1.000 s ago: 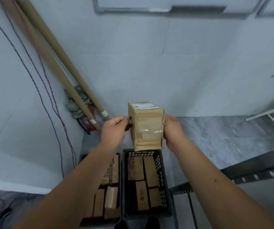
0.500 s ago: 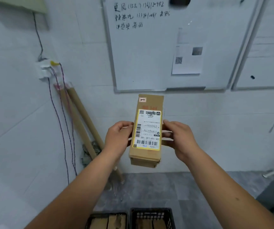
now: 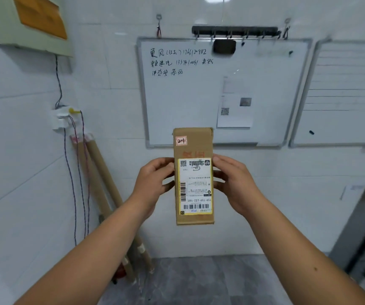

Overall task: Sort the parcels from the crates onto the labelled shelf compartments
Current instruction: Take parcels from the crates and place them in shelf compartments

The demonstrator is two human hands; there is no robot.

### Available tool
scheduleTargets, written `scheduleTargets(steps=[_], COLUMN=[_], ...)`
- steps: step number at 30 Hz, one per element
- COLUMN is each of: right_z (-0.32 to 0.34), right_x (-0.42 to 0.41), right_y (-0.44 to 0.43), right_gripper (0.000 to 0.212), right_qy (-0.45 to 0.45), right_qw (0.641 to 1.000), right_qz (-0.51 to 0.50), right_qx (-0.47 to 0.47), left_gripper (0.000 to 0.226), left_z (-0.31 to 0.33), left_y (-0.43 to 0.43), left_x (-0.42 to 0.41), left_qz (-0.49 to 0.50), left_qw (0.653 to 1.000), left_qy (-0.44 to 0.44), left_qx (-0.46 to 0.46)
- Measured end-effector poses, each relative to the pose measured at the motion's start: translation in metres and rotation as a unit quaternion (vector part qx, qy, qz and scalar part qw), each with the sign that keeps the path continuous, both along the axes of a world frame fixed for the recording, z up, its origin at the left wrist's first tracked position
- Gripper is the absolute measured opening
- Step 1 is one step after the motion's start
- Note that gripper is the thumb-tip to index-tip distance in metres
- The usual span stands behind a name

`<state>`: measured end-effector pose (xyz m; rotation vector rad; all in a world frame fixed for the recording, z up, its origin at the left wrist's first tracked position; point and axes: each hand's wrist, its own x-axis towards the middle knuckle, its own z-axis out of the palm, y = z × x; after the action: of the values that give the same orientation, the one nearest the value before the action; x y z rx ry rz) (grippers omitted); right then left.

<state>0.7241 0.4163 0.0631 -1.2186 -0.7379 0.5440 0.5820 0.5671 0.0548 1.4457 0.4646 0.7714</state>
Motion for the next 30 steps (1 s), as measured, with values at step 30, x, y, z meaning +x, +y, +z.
scheduleTargets(steps=[30], right_z=[-0.176], right_x=[-0.241], right_y=[-0.262], right_gripper=[0.042], right_qy=[0.152], right_qw=[0.883], right_qz=[-0.438], right_qx=[-0.067], left_gripper=[0.046], left_z=[-0.133], left_y=[-0.202], left_x=[-0.04], left_qz=[-0.564], left_qw=[0.801], left_qy=[0.178], left_qx=[0.092])
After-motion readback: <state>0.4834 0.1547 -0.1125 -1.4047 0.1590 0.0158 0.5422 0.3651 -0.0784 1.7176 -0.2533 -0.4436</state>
